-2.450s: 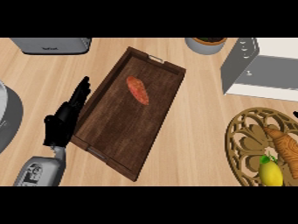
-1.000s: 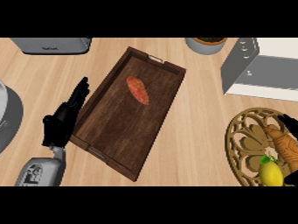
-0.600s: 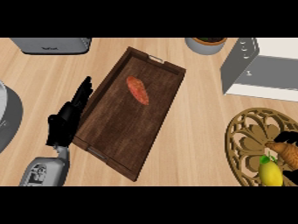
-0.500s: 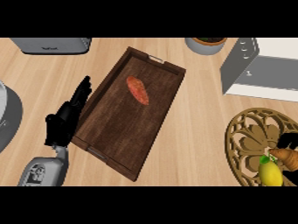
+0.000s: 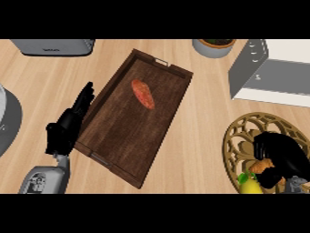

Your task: Pick the croissant from the placemat and place it in the tiered shelf

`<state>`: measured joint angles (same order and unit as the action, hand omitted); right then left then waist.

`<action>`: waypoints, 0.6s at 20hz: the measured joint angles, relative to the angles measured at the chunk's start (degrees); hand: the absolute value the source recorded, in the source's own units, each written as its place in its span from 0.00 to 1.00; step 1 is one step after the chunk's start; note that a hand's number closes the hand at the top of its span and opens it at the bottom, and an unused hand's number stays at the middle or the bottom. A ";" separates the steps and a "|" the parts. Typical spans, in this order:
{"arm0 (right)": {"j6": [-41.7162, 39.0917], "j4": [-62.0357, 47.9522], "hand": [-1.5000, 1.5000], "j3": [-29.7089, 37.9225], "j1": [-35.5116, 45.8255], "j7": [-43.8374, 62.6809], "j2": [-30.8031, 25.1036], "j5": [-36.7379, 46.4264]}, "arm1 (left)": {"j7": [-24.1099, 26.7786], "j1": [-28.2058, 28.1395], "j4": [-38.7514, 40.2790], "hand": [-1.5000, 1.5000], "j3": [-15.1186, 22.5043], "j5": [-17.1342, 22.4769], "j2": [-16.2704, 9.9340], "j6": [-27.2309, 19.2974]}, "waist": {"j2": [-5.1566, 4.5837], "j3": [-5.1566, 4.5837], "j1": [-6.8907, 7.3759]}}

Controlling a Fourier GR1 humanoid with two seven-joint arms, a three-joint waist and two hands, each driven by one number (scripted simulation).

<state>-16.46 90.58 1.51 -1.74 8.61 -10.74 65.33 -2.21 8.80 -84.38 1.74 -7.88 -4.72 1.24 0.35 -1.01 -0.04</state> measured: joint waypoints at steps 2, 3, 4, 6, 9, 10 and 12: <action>0.82 1.60 1.00 -3.93 0.36 5.91 3.80 -1.06 | 1.45 -0.73 0.64 0.50 0.16 -0.14 0.08 0.09 | -0.06 0.24 0.13; 1.21 2.58 1.00 -6.17 0.70 9.18 5.28 -1.86 | 1.38 -0.59 0.76 0.50 0.07 -0.18 -0.04 0.11 | -0.10 0.41 0.17; 1.89 2.78 1.00 -8.15 1.71 12.12 6.45 -2.60 | 0.82 -0.09 0.61 0.50 0.02 -0.16 0.01 0.05 | -0.15 0.54 0.26; 4.71 3.28 1.00 -12.19 2.85 17.04 8.09 -4.57 | 0.90 0.05 0.73 0.50 0.04 -0.39 0.15 -0.20 | -0.22 0.73 0.32; 9.99 6.22 1.00 -15.73 3.65 21.29 9.45 -8.66 | 0.57 0.43 0.94 0.50 0.08 -0.60 0.43 -0.51 | -0.23 0.91 0.19; 11.90 7.93 1.00 -16.71 3.45 21.90 9.73 -10.36 | 0.85 0.48 1.39 0.50 0.06 -0.73 0.56 -0.71 | -0.21 0.94 0.03; 15.67 11.45 1.00 -18.27 3.10 23.41 10.11 -12.65 | 1.09 -0.53 0.65 0.50 0.02 -0.59 0.21 -0.39 | -0.14 0.97 0.03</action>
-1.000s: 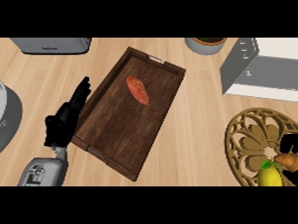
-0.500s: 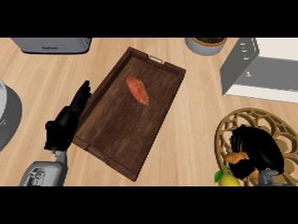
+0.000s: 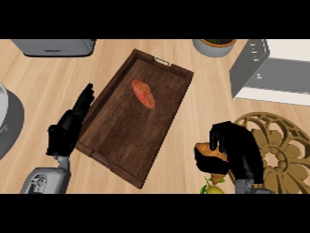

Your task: Pick the croissant from the placemat and place it in the tiered shelf

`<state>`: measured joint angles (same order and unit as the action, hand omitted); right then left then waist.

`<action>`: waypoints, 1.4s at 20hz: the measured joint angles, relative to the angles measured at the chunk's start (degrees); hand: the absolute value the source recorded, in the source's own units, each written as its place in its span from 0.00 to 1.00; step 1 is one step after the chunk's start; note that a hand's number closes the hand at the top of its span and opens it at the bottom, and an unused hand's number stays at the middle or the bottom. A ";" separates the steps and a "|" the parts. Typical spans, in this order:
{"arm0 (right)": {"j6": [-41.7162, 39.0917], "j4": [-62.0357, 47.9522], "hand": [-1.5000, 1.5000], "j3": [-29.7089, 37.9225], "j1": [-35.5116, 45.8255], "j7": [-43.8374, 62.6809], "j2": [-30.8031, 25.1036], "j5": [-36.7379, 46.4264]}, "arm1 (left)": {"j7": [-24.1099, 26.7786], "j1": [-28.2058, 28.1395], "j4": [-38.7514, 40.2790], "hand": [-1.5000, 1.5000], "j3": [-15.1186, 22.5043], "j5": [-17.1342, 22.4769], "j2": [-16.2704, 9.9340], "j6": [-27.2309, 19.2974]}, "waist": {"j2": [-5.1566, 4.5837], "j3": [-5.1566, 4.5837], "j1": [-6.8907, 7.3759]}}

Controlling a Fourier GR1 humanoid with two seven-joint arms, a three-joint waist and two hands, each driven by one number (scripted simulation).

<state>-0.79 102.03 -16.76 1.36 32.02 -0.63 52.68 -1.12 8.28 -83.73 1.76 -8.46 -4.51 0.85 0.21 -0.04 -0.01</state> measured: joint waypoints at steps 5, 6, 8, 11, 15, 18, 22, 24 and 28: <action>3.51 10.11 1.00 -4.85 1.99 8.02 0.44 1.21 | -0.83 1.61 0.56 0.50 0.31 -0.73 0.71 -0.79 | -0.02 0.01 -0.23; 3.30 12.25 1.00 -5.25 2.86 10.15 0.48 1.72 | -0.48 1.14 0.43 0.50 0.31 -0.47 0.67 -0.45 | -0.02 0.01 -0.20; 2.02 16.61 1.00 -5.26 4.21 13.79 0.53 3.43 | -0.87 0.92 0.05 0.50 -0.08 -0.07 0.34 -0.09 | -0.02 0.00 -0.20; -1.53 21.87 1.00 -4.34 7.59 19.41 0.26 7.31 | -1.41 1.42 -0.07 0.50 -0.74 0.51 -0.31 0.61 | -0.01 -0.02 -0.24; -5.71 26.13 1.00 -1.76 12.56 23.08 -0.45 11.29 | -1.07 1.43 0.40 0.50 -0.59 -0.01 0.19 0.04 | -0.07 -0.01 -0.20; -8.37 27.97 1.00 2.11 16.89 24.47 -1.34 12.41 | -0.04 1.14 0.92 0.50 -0.61 -0.31 0.35 -0.22 | -0.10 -0.02 -0.11; -10.89 27.57 1.00 8.07 23.16 24.37 -3.68 13.15 | -1.25 1.43 -0.41 0.50 -0.38 -0.16 0.41 0.15 | -0.12 0.00 -0.01; -12.82 26.74 1.00 11.18 27.12 24.24 -5.06 12.57 | -1.24 1.30 -0.28 0.50 -0.20 -0.34 0.61 0.08 | -0.13 0.00 0.02; -14.30 23.64 1.00 17.94 32.37 23.09 -7.58 9.81 | -1.17 1.41 -0.20 0.50 -0.70 0.06 0.15 0.75 | -0.16 0.00 0.02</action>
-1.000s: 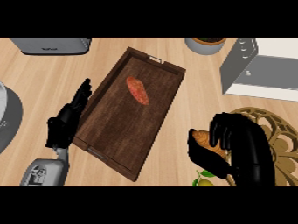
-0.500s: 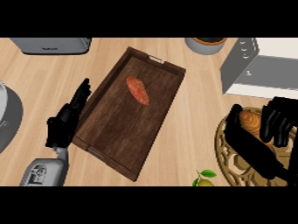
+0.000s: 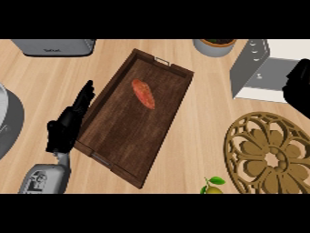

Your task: Pick the croissant from the placemat and place it in the tiered shelf

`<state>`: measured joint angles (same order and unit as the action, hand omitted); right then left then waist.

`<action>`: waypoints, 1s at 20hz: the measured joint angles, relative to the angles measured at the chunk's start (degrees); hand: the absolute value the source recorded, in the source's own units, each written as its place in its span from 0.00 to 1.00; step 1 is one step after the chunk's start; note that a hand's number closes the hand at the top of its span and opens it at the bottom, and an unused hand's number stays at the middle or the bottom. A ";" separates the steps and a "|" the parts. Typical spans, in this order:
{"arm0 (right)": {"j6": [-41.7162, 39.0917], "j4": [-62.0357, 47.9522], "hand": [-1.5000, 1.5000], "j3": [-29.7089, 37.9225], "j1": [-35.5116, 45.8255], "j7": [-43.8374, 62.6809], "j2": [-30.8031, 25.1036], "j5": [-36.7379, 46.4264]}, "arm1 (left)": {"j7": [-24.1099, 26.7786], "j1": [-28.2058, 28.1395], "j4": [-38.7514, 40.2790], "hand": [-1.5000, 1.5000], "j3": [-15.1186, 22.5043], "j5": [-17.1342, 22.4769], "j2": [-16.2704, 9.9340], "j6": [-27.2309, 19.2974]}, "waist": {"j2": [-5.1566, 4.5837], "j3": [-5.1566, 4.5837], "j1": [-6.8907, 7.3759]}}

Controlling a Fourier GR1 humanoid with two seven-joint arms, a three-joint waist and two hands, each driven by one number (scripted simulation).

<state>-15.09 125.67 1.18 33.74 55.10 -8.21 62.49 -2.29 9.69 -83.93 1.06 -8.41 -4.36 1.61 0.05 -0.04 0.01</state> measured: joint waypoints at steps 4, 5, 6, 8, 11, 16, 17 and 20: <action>-0.01 -4.92 1.00 4.58 4.52 -0.99 -2.92 -0.58 | 1.37 -0.85 0.83 0.50 -0.06 -0.26 0.29 -0.27 | -0.03 0.02 0.09; -0.11 -5.99 1.00 5.96 5.61 -1.32 -3.95 -1.16 | 1.60 -0.09 1.71 0.50 -0.46 -0.24 0.08 -0.22 | -0.04 0.01 0.06; -0.04 -7.30 1.00 7.35 6.45 -1.93 -5.04 -1.80 | 2.11 0.22 2.40 0.50 -0.60 -0.34 0.02 -0.23 | -0.04 0.01 0.05; 0.10 -9.05 1.00 9.65 7.84 -2.84 -7.13 -2.77 | 2.71 0.49 3.18 0.50 -0.95 -0.21 -0.08 -0.09 | -0.05 0.01 0.04; 1.42 -12.94 1.00 12.26 8.87 -5.58 -10.24 -3.73 | 2.23 0.15 2.17 0.50 -0.45 -0.39 0.22 -0.08 | -0.04 0.03 0.15; 2.90 -18.21 1.00 12.62 11.14 -8.48 -14.06 -3.29 | 0.69 -0.28 0.26 0.50 0.21 -0.81 0.63 -0.25 | -0.05 0.02 0.22; 4.27 -19.91 1.00 12.05 11.21 -9.39 -14.32 -2.36 | 0.84 -0.97 -0.32 0.50 0.30 -0.85 0.37 0.00 | -0.05 0.02 0.33; 7.49 -23.80 1.00 13.09 10.89 -12.76 -15.97 -2.36 | 0.89 -1.07 -0.27 0.50 0.04 -0.78 0.26 0.12 | -0.08 0.03 0.30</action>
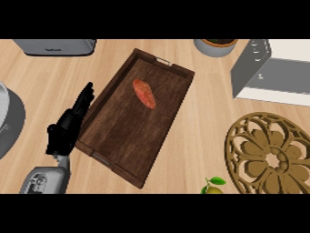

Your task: Pick the croissant from the placemat and place it in the tiered shelf

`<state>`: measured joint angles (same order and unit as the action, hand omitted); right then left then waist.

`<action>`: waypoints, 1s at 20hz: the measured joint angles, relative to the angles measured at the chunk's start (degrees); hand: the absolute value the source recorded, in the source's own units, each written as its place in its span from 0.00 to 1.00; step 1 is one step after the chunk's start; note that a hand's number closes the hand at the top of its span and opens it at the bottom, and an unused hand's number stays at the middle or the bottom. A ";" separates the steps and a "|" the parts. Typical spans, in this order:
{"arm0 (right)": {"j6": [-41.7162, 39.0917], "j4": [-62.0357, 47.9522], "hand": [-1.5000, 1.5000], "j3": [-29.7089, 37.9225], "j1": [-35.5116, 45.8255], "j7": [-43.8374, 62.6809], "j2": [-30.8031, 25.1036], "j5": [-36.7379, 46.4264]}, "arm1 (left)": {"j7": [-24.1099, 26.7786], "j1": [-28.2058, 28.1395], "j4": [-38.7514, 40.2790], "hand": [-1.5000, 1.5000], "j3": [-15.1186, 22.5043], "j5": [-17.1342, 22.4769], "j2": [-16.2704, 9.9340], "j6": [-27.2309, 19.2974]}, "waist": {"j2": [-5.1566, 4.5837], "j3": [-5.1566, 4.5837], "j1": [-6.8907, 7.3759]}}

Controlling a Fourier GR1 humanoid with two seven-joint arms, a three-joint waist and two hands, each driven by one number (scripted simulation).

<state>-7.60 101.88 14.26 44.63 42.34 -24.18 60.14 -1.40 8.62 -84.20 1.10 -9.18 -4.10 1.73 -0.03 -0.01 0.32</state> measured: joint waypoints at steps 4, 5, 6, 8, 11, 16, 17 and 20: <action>4.95 -5.84 1.00 -0.44 -0.46 -3.50 -1.07 2.00 | -1.13 0.12 -1.11 0.50 0.10 0.16 0.15 0.18 | -0.03 -0.01 0.06; 6.72 -7.41 1.00 -1.04 -0.90 -4.69 -1.06 2.96 | -0.48 0.06 -0.47 0.50 -0.02 0.22 0.20 0.21 | -0.06 0.00 0.10; 7.79 -9.45 1.00 -1.13 -0.22 -6.02 -1.71 3.30 | 0.15 0.34 0.38 0.50 -0.24 0.24 0.18 0.21 | -0.11 0.01 0.13; 10.14 -13.60 1.00 -0.89 0.45 -9.81 -2.95 2.89 | 0.58 0.44 0.74 0.50 -0.13 -0.05 0.28 0.06 | -0.14 0.00 0.21; 15.51 -18.91 1.00 -0.58 0.62 -13.36 -2.70 3.13 | 0.09 2.11 1.59 0.50 -0.50 0.00 0.68 -0.37 | -0.14 0.01 0.19; 23.79 -24.19 1.00 3.89 1.88 -17.77 -0.76 -2.57 | -0.14 2.82 2.09 0.50 -0.02 -0.68 1.15 -0.86 | -0.24 0.06 0.46; 25.10 -25.45 1.00 4.94 2.16 -19.27 -0.61 -4.38 | -0.23 2.45 1.45 0.50 0.04 -0.40 1.13 -0.57 | -0.22 0.06 0.52; 29.11 -31.50 1.00 7.54 4.09 -24.29 -1.25 -8.45 | 0.23 2.11 1.75 0.50 0.01 -0.52 1.03 -0.51 | -0.25 0.06 0.59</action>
<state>21.50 70.38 21.80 48.72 18.05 -25.43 51.69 -1.17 10.73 -82.44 1.11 -9.71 -3.07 1.21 -0.28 0.05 0.90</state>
